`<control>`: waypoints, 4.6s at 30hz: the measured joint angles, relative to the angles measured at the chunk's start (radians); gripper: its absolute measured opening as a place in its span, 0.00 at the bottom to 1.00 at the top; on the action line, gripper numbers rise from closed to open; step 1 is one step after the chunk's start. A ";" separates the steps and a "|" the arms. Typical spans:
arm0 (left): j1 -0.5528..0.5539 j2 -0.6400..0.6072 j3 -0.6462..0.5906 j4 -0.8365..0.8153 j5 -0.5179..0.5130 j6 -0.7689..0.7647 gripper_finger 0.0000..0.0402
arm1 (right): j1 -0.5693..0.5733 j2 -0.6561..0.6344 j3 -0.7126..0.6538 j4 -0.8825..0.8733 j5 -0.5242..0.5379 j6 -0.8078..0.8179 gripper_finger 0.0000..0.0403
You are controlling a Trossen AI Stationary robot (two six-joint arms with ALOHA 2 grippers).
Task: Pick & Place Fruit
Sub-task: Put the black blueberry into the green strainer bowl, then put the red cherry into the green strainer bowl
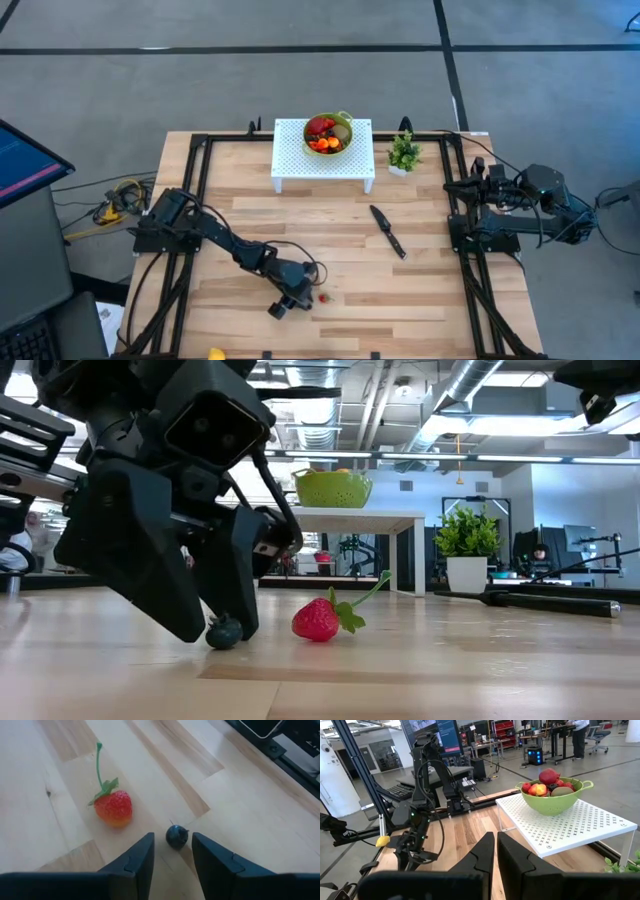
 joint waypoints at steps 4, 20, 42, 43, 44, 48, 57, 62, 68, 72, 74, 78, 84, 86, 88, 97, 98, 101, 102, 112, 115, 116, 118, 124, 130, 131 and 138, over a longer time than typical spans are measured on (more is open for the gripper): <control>-0.007 0.000 0.000 0.018 -0.003 0.018 0.31 | 0.000 0.000 0.000 0.000 0.000 0.000 0.04; -0.009 0.051 0.019 0.067 0.023 0.001 0.28 | 0.000 0.000 0.000 0.000 0.000 0.000 0.04; -0.008 0.051 0.019 0.060 0.029 -0.001 0.15 | 0.000 0.000 0.000 0.000 0.000 0.000 0.04; -0.007 0.051 0.019 0.060 0.030 -0.001 0.15 | 0.000 0.000 0.000 0.000 0.000 0.000 0.04; -0.007 0.051 0.019 0.060 0.030 -0.001 0.15 | 0.000 0.000 0.000 0.000 0.000 0.000 0.04; -0.004 0.022 0.016 0.021 0.034 0.045 0.15 | 0.000 0.000 0.000 0.000 0.000 0.000 0.04; 0.052 -0.204 0.031 0.081 -0.113 0.193 0.16 | 0.000 0.000 0.000 0.000 0.000 0.000 0.04; 0.146 -0.325 0.034 0.265 -0.189 0.233 0.16 | 0.000 0.000 0.000 0.000 0.000 0.000 0.04; 0.314 -0.381 0.113 0.318 -0.213 0.139 0.16 | 0.000 0.000 0.000 0.000 0.000 0.000 0.04; 0.427 -0.380 0.187 0.273 -0.214 0.105 0.16 | 0.000 0.000 0.000 0.000 0.000 0.000 0.04; 0.479 -0.381 0.217 0.247 -0.214 0.105 0.16 | 0.000 0.000 0.000 0.000 0.000 0.000 0.04; 0.578 -0.380 0.239 0.221 -0.214 0.105 0.16 | 0.000 0.000 0.000 0.000 0.000 0.000 0.04; 0.699 -0.378 0.243 0.152 -0.214 0.105 0.16 | 0.000 0.000 0.000 0.000 0.000 0.000 0.04; 0.731 -0.374 0.243 0.123 -0.214 0.105 0.16 | 0.000 0.000 0.000 0.000 0.000 0.000 0.04; 0.760 -0.371 0.243 0.097 -0.214 0.105 0.16 | 0.000 0.000 0.000 0.000 0.000 0.000 0.04; 0.834 -0.321 0.242 0.034 -0.214 0.098 0.16 | 0.000 0.000 0.000 0.000 0.000 0.000 0.04; 0.834 -0.311 0.243 0.035 -0.214 0.097 0.16 | 0.000 0.000 0.000 0.000 0.000 0.000 0.04; 0.833 -0.283 0.242 0.026 -0.213 0.103 0.16 | 0.000 0.000 0.000 0.000 0.000 0.000 0.04; 0.833 -0.274 0.242 0.025 -0.213 0.106 0.16 | 0.000 0.000 0.000 0.000 0.000 0.000 0.04; 0.833 -0.251 0.242 0.030 -0.241 0.110 0.16 | 0.000 0.000 0.000 0.000 0.000 0.000 0.04; 0.833 -0.251 0.242 0.033 -0.242 0.116 0.19 | 0.000 0.000 0.000 0.000 0.000 0.000 0.04; 0.833 -0.251 0.242 0.033 -0.242 0.116 0.21 | 0.000 0.000 0.000 0.000 0.000 0.000 0.04; 0.833 -0.252 0.242 0.034 -0.242 0.116 0.25 | 0.000 0.000 0.000 0.000 0.000 0.000 0.04; 0.831 -0.266 0.242 0.044 -0.242 0.113 0.37 | 0.000 0.000 0.000 0.000 0.000 0.000 0.04; 0.787 -0.325 0.242 0.049 -0.233 0.113 0.44 | 0.000 0.000 0.000 0.000 0.000 0.000 0.04; 0.775 -0.339 0.242 0.052 -0.222 0.112 0.44 | 0.000 0.000 0.000 0.000 0.000 0.000 0.04; 0.616 -0.447 0.243 -0.006 -0.188 0.048 0.46 | 0.000 0.000 0.000 0.000 0.000 0.000 0.04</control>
